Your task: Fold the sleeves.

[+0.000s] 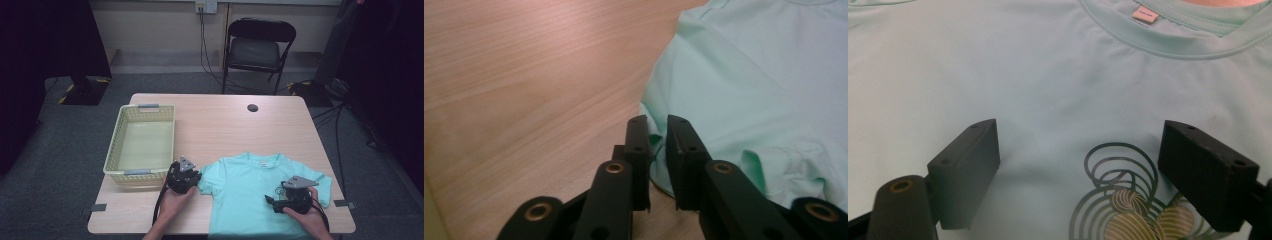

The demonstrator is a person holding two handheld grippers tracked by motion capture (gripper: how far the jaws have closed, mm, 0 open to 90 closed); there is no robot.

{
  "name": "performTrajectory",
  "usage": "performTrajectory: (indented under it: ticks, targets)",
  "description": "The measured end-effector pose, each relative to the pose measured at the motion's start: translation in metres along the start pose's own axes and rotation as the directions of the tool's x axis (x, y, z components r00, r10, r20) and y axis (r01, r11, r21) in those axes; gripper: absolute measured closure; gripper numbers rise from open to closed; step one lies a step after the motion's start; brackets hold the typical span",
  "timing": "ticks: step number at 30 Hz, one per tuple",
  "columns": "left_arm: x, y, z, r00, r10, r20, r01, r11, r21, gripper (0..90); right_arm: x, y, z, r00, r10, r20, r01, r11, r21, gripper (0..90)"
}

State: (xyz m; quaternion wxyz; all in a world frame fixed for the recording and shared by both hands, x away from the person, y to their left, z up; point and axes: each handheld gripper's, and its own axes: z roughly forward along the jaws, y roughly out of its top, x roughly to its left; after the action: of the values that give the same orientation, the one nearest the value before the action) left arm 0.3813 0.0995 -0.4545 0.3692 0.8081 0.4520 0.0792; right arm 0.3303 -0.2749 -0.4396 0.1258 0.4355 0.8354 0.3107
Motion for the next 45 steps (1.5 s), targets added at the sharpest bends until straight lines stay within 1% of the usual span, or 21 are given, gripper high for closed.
performTrajectory:
  ticks: [1,2,4,5,9,12,17,19,21,22,25,27,32,37,40,45]
  targets:
    - [0.0,0.0,0.0,1.0,-0.001,0.0,0.001,1.0,0.001,82.7,0.0,0.0,0.0,1.0,-0.001,0.0,0.001,1.0,0.0,16.0]
    - [-0.001,0.0,0.001,0.9999,-0.011,0.01,0.011,0.9999,-0.001,83.6,0.0,0.0,0.0,1.0,-0.001,0.0,0.001,1.0,0.001,16.1]
    - [-0.002,0.0,0.001,0.9998,-0.015,0.009,0.015,0.9999,-0.005,84.6,0.0,0.0,0.0,1.0,-0.001,0.0,0.001,1.0,0.001,16.1]
    - [-0.002,0.0,0.001,0.9997,-0.015,0.017,0.015,0.9999,-0.004,84.8,0.0,0.0,0.0,1.0,-0.001,0.0,0.001,1.0,0.001,16.0]
    - [-0.003,0.0,0.0,0.9996,-0.018,0.024,0.018,0.9998,-0.009,85.9,0.0,0.0,0.0,1.0,0.0,0.0,0.0,1.0,0.003,16.1]
    - [-0.004,0.001,-0.002,0.9991,-0.015,0.039,0.016,0.9998,-0.014,85.9,0.0,0.0,0.0,1.0,0.001,0.0,-0.001,1.0,0.003,16.0]
    - [-0.005,0.001,-0.004,0.9973,-0.02,0.071,0.021,0.9996,-0.021,86.0,0.0,0.0,0.0,1.0,0.001,0.001,-0.001,1.0,0.004,16.0]
    - [-0.006,0.002,-0.006,0.9963,-0.025,0.082,0.027,0.9992,-0.03,86.0,0.0,0.0,0.0,1.0,0.002,0.002,-0.002,1.0,0.004,16.0]
    - [-0.008,0.002,-0.007,0.9964,-0.016,0.083,0.019,0.9992,-0.036,86.0,0.0,0.001,0.0,1.0,0.002,0.003,-0.002,1.0,0.005,16.0]
    - [-0.008,0.003,-0.008,0.9955,-0.015,0.094,0.018,0.9991,-0.038,86.0,0.0,0.001,0.0,1.0,0.003,0.003,-0.003,1.0,0.005,16.1]
    - [-0.011,0.003,-0.009,0.9947,-0.013,0.102,0.018,0.9989,-0.043,86.0,0.001,0.001,0.0,1.0,0.005,0.005,-0.005,1.0,0.006,16.0]
    - [-0.013,0.004,-0.011,0.9949,-0.006,0.1,0.011,0.9988,-0.049,86.0,0.001,0.001,0.0,1.0,0.005,0.005,-0.005,1.0,0.008,16.0]
    - [-0.013,0.006,-0.015,0.9935,-0.005,0.114,0.012,0.998,-0.063,86.1,0.001,0.001,0.0,1.0,0.005,0.005,-0.005,1.0,0.01,15.8]
    - [-0.013,0.007,-0.019,0.993,-0.013,0.118,0.023,0.9962,-0.085,86.2,0.001,0.003,0.002,1.0,0.007,0.007,-0.007,1.0,0.012,15.0]
    - [-0.013,0.008,-0.023,0.9914,-0.017,0.13,0.031,0.9946,-0.099,86.2,0.002,0.003,0.002,0.9999,0.009,0.009,-0.009,1.0,0.013,14.6]
    - [-0.015,0.009,-0.026,0.9905,-0.01,0.137,0.026,0.9933,-0.113,86.3,0.002,0.004,0.002,0.9999,0.013,0.009,-0.013,1.0,0.013,14.4]
